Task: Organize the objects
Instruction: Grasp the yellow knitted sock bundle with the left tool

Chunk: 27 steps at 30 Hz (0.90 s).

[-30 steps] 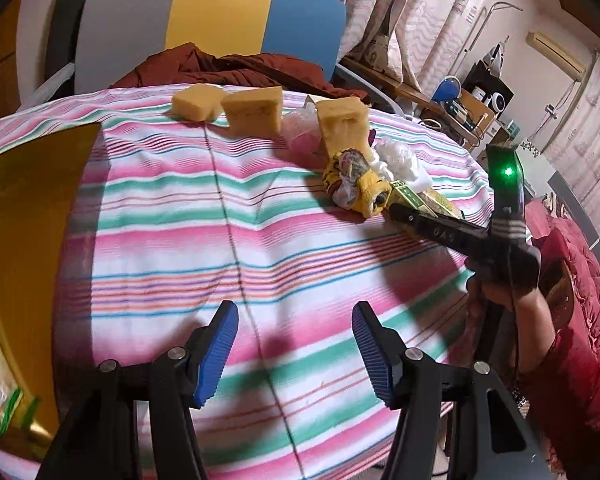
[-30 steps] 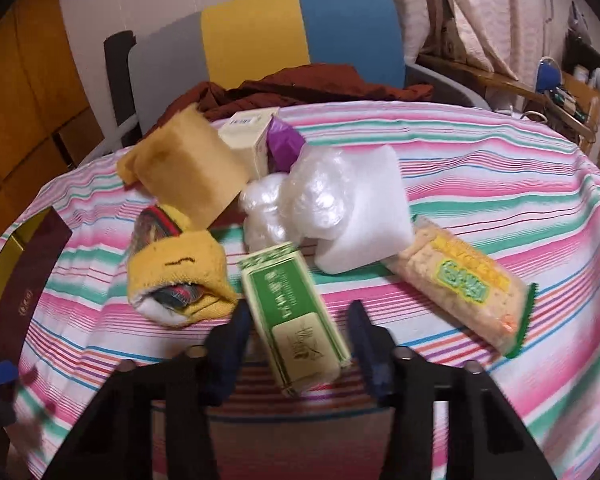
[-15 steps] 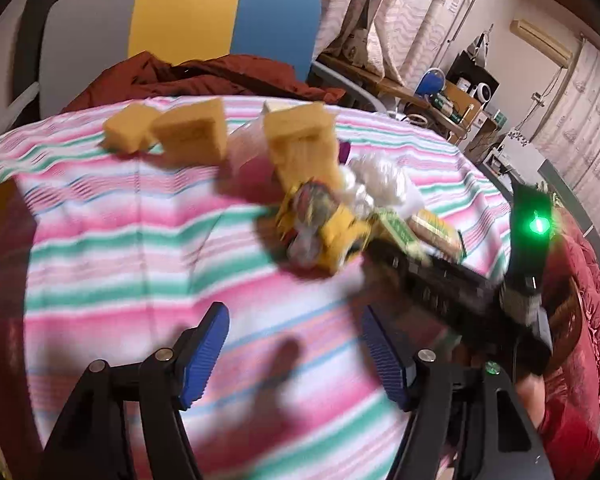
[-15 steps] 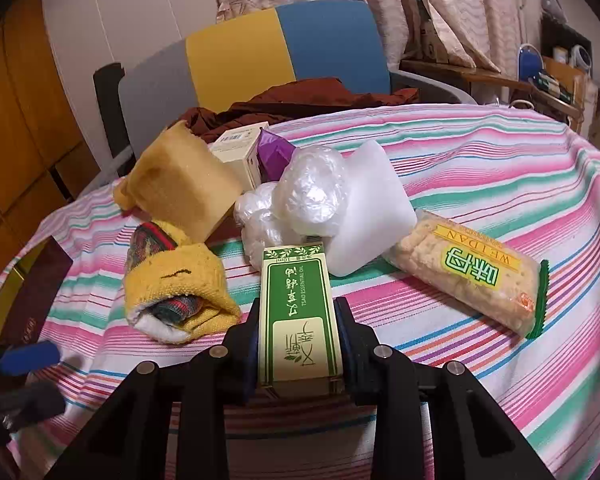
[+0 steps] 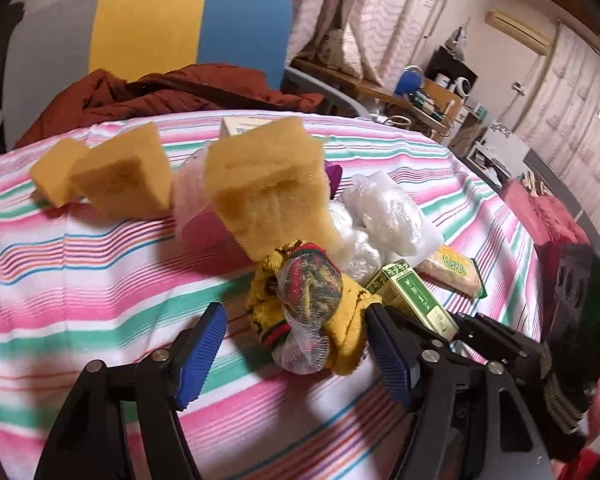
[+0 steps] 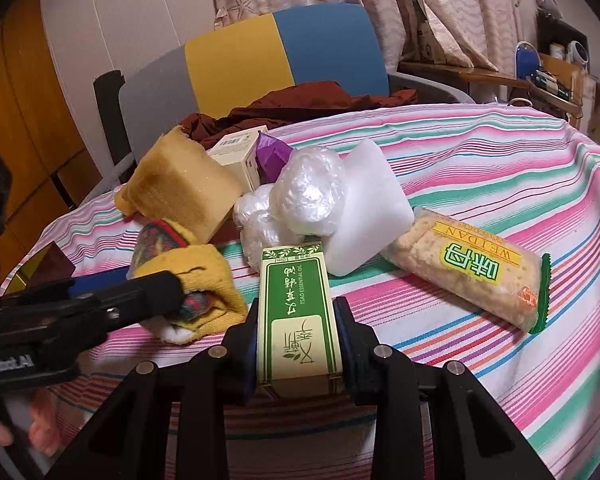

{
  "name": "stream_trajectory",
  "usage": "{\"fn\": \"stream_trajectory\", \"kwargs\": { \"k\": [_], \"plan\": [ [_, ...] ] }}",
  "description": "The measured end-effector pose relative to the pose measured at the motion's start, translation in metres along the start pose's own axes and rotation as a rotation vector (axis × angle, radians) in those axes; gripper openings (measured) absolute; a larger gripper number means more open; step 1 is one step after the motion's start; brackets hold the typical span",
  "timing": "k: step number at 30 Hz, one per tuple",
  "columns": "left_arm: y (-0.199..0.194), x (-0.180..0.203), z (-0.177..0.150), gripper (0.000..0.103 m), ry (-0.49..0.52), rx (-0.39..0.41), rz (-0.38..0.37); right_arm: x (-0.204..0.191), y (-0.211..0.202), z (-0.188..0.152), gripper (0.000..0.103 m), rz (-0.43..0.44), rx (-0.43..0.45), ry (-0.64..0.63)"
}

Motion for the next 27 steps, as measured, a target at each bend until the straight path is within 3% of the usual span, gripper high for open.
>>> {"fn": "stream_trajectory", "kwargs": {
  "k": [5, 8, 20, 27],
  "plan": [
    [0.002, 0.006, -0.008, 0.051, 0.066, 0.016, 0.005, 0.000, -0.001, -0.001, 0.033, -0.002, 0.001, -0.002],
    [-0.002, 0.005, -0.010, 0.047, 0.073, 0.043, 0.020, 0.000, -0.002, 0.000, 0.033, -0.005, 0.001, -0.005],
    [-0.035, -0.033, -0.025, 0.044, -0.082, 0.115, 0.008, -0.001, -0.003, 0.000, 0.033, -0.025, -0.001, -0.020],
    [-0.048, -0.045, -0.040, 0.043, -0.109, 0.116, 0.005, -0.009, -0.012, -0.007, 0.033, -0.040, -0.001, -0.024]
  ]
}}
Point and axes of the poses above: each gripper's, at about its wrist camera, not at the fingertips, and y roughly the way its jaws point, x to its right, z to its top, the point moved 10 cm from there along y, roughly the way its jaws point, and after that the axes turned 13 degrees about -y, right-handed, at the moved point
